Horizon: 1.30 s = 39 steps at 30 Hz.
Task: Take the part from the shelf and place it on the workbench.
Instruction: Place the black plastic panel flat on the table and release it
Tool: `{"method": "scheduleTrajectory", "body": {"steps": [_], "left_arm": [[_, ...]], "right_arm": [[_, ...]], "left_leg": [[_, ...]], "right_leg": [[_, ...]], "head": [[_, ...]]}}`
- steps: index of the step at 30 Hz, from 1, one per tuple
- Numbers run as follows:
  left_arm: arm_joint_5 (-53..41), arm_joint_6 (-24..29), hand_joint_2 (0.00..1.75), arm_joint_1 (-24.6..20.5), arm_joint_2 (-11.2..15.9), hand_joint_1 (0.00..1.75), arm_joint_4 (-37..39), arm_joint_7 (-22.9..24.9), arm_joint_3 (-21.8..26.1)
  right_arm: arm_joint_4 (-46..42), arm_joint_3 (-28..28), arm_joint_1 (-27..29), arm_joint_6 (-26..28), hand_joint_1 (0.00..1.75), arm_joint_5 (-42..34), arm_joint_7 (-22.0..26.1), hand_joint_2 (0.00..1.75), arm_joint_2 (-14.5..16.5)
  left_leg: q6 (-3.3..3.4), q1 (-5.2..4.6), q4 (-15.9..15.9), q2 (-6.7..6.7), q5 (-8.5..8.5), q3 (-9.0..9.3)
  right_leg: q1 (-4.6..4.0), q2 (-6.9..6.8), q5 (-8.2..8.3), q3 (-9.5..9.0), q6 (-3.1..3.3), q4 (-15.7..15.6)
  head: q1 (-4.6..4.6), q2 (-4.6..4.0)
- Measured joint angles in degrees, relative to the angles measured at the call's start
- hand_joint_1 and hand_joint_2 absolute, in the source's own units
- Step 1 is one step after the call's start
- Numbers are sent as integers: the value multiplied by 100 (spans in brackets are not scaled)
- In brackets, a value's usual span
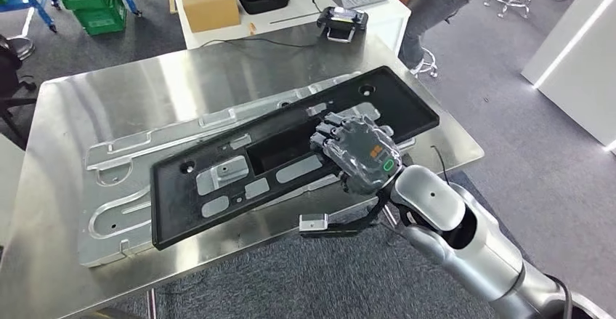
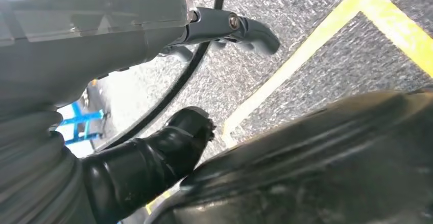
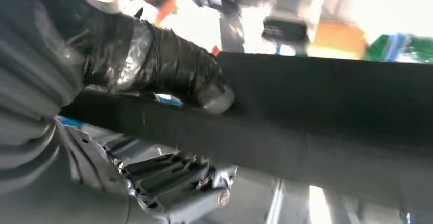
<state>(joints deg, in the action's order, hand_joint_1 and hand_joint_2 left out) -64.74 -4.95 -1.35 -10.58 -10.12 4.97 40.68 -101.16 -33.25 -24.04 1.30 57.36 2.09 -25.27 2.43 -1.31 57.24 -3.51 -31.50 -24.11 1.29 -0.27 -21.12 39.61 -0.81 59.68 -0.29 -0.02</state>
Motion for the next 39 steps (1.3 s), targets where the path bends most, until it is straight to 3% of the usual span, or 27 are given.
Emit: {"method": "scheduleTrajectory", "body": {"steps": [2,3,4,7,8,9,10,12,14,16,18,21,29,39], "left_arm": [[0,10,175,4,4,0,0,10,13],[-1,14,175,0,6,0,0,13,17],[-1,16,175,-6,8,0,0,15,20],[-1,20,175,-18,12,0,0,17,27],[-1,19,175,-18,14,0,0,17,29],[-3,16,175,-18,14,0,0,17,33],[-5,11,175,-16,15,0,0,18,38],[-11,-4,175,-9,22,0,0,22,46],[-20,-31,175,-9,31,0,0,25,50],[-25,-57,175,-9,34,0,0,22,51],[-26,-75,175,-7,33,0,-1,17,51],[-27,-84,175,-8,33,0,0,15,51],[-66,-178,175,-10,33,0,-1,-19,50],[-179,-326,175,-30,49,0,-2,-42,50]], "right_arm": [[68,-16,-59,-22,175,-1,-38,175,14],[93,-19,-96,-23,175,-1,-49,175,22],[113,-20,-120,-23,175,-1,-57,175,31],[180,-23,-133,-40,175,-12,-75,175,42],[212,-24,-131,-60,175,-23,-96,175,43],[255,-23,-131,-85,175,-38,-122,175,44],[310,-22,-131,-112,175,-52,-151,175,49],[481,-5,-136,-161,175,-76,-194,175,70],[744,17,-143,-226,175,-92,-232,175,114],[1069,32,-142,-280,175,-101,-259,175,176],[1390,43,-141,-290,175,-101,-266,175,237],[1743,47,-142,-276,175,-101,-265,175,314],[2239,76,-205,-325,175,-95,-316,175,448],[4930,172,-1267,-6,175,135,-262,175,1036]], "left_leg": [[-64,-4,196,35,15,-23],[-98,2,390,86,-4,-124],[-132,14,626,141,-124,-253],[-223,66,1422,244,-700,-784],[-236,77,1529,249,-751,-895],[-238,84,1458,251,-664,-921],[-227,87,1195,255,-454,-851],[-166,70,459,288,-27,-609],[-81,38,93,314,-16,-510],[-86,38,44,306,34,-526],[-103,46,1,304,241,-528],[-56,33,11,308,270,-542],[-30,33,13,308,277,-559],[-14,30,13,303,261,-560]], "right_leg": [[17,3,-30,-102,94,4],[24,1,-46,-133,130,-14],[24,0,-57,-147,160,-26],[0,-5,-90,-127,206,-28],[-5,-6,-96,-119,209,-24],[-9,-6,-100,-117,208,-20],[-13,-6,-103,-121,206,-16],[-24,-11,-98,-138,189,-15],[-30,-17,-82,-144,137,-24],[-44,-29,-177,-142,124,-21],[-53,-39,-194,-152,113,-29],[-41,-37,-38,-165,56,-81],[-43,-36,-18,-166,40,-117],[-42,-36,-33,-166,24,-123]], "head": [[3,0],[-3,0],[-6,0],[-13,0],[-14,0],[-14,0],[-15,0],[-13,0],[-13,0],[-11,0],[-9,0],[-9,0],[-10,0],[-10,0]]}}
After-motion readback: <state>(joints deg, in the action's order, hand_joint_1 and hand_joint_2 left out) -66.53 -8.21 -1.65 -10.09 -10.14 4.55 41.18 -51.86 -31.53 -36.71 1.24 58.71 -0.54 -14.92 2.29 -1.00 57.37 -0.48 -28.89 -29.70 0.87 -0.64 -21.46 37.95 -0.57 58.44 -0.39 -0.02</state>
